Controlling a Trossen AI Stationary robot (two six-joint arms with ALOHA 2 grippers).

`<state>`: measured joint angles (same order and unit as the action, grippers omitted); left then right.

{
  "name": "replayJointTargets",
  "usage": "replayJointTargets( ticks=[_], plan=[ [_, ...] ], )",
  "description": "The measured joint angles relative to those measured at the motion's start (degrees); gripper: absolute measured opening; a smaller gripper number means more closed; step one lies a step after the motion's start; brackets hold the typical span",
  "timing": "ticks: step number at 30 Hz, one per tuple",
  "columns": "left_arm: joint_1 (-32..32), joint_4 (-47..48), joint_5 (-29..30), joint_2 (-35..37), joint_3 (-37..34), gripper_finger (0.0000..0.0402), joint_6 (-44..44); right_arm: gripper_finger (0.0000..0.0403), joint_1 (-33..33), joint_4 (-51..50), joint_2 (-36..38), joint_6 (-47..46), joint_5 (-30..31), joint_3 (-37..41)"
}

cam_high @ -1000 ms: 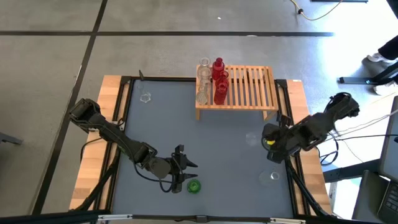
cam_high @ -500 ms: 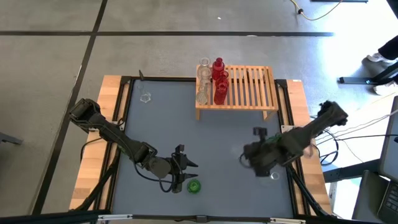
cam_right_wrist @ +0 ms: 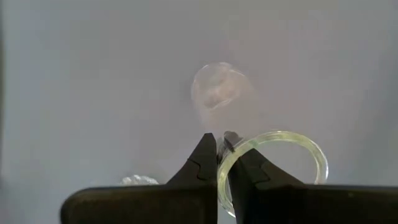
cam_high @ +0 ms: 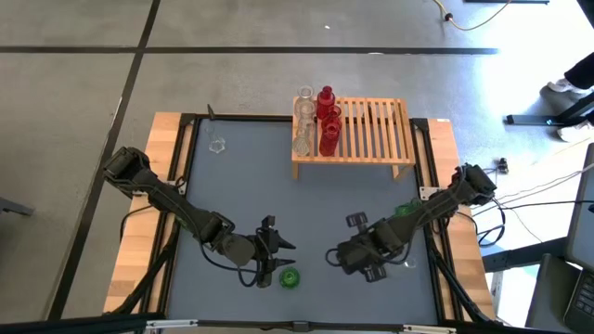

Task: Sort vases onto shelf
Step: Put the top right transparent vase onto the shelf

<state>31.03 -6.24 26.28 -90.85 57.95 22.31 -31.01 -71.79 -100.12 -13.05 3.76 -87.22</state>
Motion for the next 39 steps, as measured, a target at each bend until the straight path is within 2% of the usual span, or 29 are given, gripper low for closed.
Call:
replayJointTargets(
  ticks=[8,11,21,25,30,33,35,39],
  plan=[
    [0.0,0.0,-0.4,0.0,0.0,0.0167,0.0,0.0006,0.8,4.2,-0.1,-0.7,-0.6,0.0],
    [0.0,0.0,-0.4,0.0,0.0,0.0167,0.0,0.0019,0.8,4.4,-0.1,-1.1,-1.9,0.0],
    [0.0,0.0,-0.4,0.0,0.0,0.0167,0.0,0.0115,0.8,6.0,-0.3,-2.0,-1.3,0.0],
    [0.0,0.0,-0.4,0.0,0.0,0.0167,0.0,0.0141,0.7,4.6,-0.1,-2.1,-2.0,-0.6],
    [0.0,0.0,-0.5,0.0,0.0,0.0167,0.0,0.0170,0.6,-0.1,1.1,-6.3,-1.5,-5.0],
    [0.1,0.1,-0.5,0.0,0.0,0.0167,0.0,0.0202,0.2,-1.1,2.5,-9.4,-1.3,-6.0],
    [0.4,0.1,-0.6,0.0,0.0,0.0167,0.0,0.0229,-0.2,-2.4,4.1,-11.4,0.6,-6.0],
    [1.0,0.1,-1.7,0.0,0.0,0.0167,0.1,0.0279,-4.8,-5.6,7.2,-16.9,14.1,-4.4]
  ],
)
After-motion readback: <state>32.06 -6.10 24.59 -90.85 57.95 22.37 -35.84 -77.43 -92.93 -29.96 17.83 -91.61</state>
